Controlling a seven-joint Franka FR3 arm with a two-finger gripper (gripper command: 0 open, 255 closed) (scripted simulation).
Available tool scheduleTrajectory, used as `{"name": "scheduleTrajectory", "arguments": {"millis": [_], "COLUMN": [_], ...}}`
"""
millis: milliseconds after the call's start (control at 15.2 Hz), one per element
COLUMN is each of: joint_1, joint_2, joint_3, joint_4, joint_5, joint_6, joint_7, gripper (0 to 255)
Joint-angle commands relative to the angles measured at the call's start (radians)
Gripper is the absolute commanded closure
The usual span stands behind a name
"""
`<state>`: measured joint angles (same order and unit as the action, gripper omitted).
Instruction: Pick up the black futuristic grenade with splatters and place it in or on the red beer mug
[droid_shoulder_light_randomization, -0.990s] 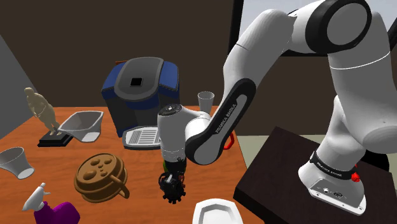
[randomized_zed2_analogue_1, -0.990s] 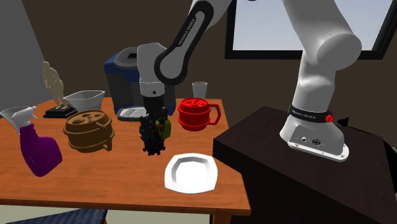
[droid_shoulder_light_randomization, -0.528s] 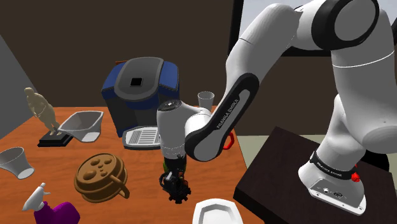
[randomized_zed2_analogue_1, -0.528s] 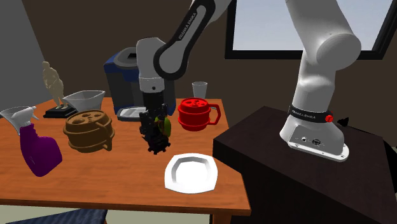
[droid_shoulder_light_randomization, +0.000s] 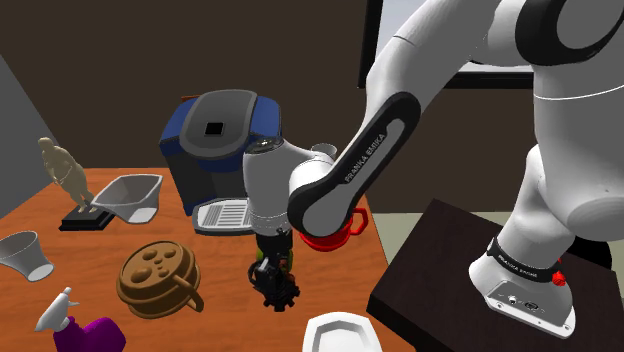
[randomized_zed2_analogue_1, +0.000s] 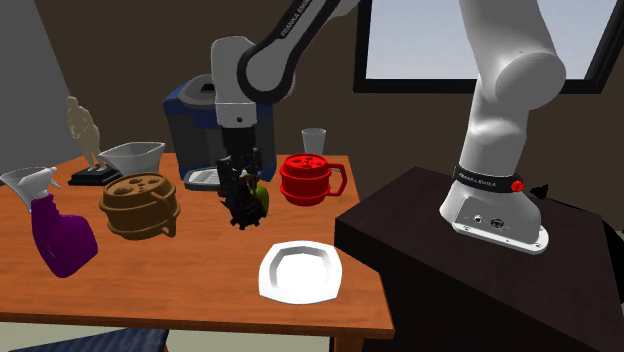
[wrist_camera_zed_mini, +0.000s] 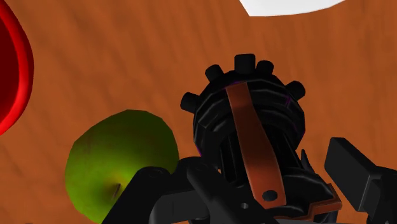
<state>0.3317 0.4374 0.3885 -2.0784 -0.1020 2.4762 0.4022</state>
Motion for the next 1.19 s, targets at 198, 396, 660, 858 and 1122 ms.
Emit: {"name": "scheduleTrajectory", "arguments": {"millis": [198,396,660,858,1122], "joint_1": [-0.014,-0.021,-0.029,-0.035,-0.041], "joint_2": [-0.054,-0.083,-0.121,-0.148,-0.182], "joint_3": [0.017,0.026,0.036,0.043,0.049], "joint_4": [0.002,0.007,0.016,0.025,0.041], "joint_5": [0.026,0.041,0.06,0.074,0.091], "joint_6": [-0.053,-0.086,-0.13,-0.165,-0.211], "joint_7": [-0.013,-0.02,-0.03,-0.036,-0.044], "gripper": [255,255,255,255,255]}}
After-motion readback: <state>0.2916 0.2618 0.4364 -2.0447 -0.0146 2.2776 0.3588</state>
